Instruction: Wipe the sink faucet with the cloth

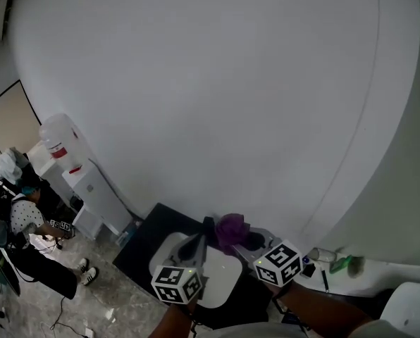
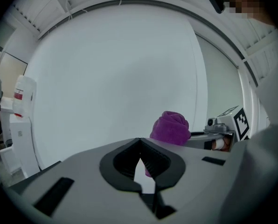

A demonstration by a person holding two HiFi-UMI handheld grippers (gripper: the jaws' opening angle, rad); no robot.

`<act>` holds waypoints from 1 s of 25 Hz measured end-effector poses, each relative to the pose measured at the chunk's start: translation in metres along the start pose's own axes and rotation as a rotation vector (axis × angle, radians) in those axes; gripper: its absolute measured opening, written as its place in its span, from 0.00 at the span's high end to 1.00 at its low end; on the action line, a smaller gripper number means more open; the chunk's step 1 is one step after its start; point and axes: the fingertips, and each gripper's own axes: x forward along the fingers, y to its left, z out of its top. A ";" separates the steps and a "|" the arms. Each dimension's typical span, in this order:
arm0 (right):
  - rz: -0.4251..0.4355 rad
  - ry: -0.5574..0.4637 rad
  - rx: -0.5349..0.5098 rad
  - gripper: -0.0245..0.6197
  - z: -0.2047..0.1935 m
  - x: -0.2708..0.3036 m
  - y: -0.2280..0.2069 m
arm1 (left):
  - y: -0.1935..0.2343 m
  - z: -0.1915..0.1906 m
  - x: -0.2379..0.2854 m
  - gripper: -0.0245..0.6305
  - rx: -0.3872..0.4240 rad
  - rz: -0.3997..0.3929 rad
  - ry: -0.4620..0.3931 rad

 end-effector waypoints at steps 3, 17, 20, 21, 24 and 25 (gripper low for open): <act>-0.008 0.009 -0.008 0.83 0.001 0.000 0.002 | -0.007 0.000 0.003 0.95 -0.004 -0.010 -0.002; -0.015 0.003 -0.023 0.83 -0.006 0.002 0.009 | 0.000 -0.020 -0.001 0.95 -0.004 0.024 0.031; -0.014 0.000 -0.020 0.83 -0.006 0.002 0.008 | 0.000 -0.021 0.000 0.95 -0.003 0.025 0.032; -0.014 0.001 -0.018 0.83 -0.007 0.003 0.007 | 0.001 -0.021 0.000 0.95 -0.004 0.025 0.033; -0.017 0.002 -0.014 0.83 -0.005 0.004 0.006 | 0.001 -0.020 0.001 0.95 -0.004 0.023 0.034; -0.018 0.002 -0.014 0.83 -0.004 0.004 0.006 | 0.002 -0.019 0.001 0.95 -0.004 0.023 0.034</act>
